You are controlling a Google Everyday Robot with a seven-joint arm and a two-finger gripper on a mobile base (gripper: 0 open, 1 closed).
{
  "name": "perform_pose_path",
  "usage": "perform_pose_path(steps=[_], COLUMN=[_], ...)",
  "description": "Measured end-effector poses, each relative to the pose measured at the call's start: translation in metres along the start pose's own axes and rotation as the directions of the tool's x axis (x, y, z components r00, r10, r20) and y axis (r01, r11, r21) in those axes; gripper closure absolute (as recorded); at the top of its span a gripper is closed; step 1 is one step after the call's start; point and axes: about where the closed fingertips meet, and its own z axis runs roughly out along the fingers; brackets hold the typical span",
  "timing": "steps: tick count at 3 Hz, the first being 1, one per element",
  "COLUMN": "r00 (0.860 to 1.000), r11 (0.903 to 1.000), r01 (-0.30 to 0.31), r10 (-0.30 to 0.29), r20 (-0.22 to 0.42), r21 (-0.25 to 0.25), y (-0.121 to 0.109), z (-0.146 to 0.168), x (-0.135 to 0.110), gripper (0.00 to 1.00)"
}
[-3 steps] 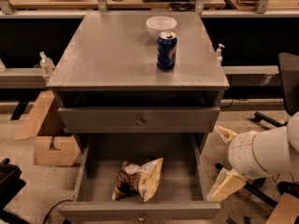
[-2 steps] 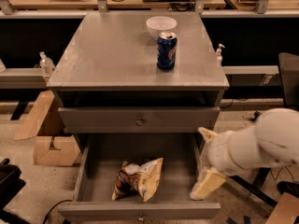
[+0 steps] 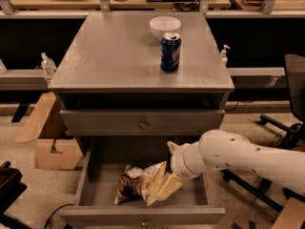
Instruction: Pick brown chip bag from middle drawer and place on counter
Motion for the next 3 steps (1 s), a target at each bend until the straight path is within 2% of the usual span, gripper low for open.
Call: perform_pose_path(steps=[1, 2, 3], r00=[1.0, 0.998, 0.996], r11=[0.9992, 0.9968, 0.9937], r01=[-0.022, -0.023, -0.019], r10=[0.022, 0.018, 0.009], r20=[-0.003, -0.063, -0.093], r21=[-0.032, -0.077, -0.111], y=[-0.003, 0.003, 0.01], z=[0.06, 0.133, 0.171], x=[-0.001, 0.0, -0.003], gripper=[0.0, 0.0, 0.0])
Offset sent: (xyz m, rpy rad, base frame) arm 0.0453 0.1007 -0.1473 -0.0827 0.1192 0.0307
